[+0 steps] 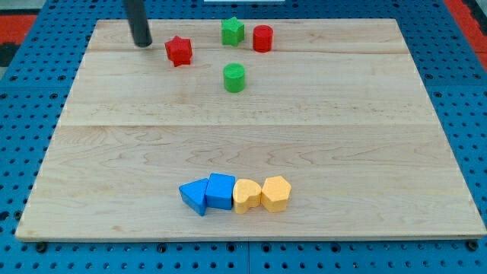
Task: Push the green circle to the bottom right of the red circle
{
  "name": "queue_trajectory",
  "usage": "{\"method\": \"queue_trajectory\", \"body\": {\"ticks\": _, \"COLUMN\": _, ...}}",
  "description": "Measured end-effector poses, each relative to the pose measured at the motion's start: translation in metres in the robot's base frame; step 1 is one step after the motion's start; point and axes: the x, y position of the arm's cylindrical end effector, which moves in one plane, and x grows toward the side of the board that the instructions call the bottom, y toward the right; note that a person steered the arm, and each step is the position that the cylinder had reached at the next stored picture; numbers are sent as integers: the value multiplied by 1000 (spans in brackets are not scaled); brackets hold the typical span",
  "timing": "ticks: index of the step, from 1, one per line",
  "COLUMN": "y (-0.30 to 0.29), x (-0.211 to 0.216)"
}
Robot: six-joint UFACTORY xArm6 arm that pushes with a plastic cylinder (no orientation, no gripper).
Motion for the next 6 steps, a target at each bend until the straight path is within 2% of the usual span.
{"method": "queue_trajectory", "body": {"ticks": 1, "y": 46, "x": 10}}
{"method": "queue_trajectory", "body": {"ticks": 2, "y": 33, "x": 73}}
{"method": "queue_trajectory", "body": {"ticks": 3, "y": 95, "x": 86}}
{"method": "queue_trajectory", "body": {"ticks": 4, "y": 169, "x": 74}}
{"method": "queue_trajectory", "body": {"ticks": 6, "y": 209, "x": 70}}
